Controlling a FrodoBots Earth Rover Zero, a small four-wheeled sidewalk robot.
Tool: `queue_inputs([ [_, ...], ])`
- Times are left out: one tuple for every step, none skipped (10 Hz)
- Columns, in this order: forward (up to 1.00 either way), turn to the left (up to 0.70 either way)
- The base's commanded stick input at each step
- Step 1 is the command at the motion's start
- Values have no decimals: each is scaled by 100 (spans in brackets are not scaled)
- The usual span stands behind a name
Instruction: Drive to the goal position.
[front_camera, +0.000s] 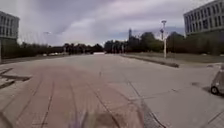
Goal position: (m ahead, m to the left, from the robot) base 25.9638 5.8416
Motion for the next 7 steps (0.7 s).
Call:
queue_inputs([
  [100, -27],
  [100, -23],
  [100, 0],
  [100, 0],
  [100, 0],
  [100, 0],
  [100, 0],
])
